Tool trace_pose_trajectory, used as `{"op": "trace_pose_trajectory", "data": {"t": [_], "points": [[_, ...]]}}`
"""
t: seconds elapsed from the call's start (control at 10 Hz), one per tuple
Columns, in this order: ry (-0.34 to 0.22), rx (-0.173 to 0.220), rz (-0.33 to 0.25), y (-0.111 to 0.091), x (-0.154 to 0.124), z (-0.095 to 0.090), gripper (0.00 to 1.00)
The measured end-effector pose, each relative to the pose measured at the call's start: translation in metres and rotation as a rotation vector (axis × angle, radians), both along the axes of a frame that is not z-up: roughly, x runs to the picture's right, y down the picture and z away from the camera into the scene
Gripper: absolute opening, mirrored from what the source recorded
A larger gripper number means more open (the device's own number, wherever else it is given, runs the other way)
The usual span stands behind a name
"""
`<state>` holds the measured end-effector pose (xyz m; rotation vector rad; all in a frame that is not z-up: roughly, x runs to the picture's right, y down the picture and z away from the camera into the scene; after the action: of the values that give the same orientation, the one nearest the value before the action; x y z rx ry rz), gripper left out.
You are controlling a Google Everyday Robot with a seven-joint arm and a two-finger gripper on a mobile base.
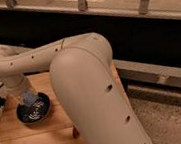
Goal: Place the white sponge in the ceramic bowl
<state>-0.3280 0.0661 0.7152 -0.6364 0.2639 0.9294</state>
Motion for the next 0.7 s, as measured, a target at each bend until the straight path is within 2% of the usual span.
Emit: {"op": "trace_pose_trajectory", "data": {"t": [0.1,0.3,0.4,0.7], "points": [[0.004,-0.006,-0.003,0.001,-0.001,-0.001,0.53],[0.014,-0.012,-0.011,0.002,0.002,0.003,0.53],[0.015,-0.014,-0.016,0.005,0.001,0.005,0.58],[-0.004,-0.020,-0.051,0.007,-0.008,0.010,0.88]]}}
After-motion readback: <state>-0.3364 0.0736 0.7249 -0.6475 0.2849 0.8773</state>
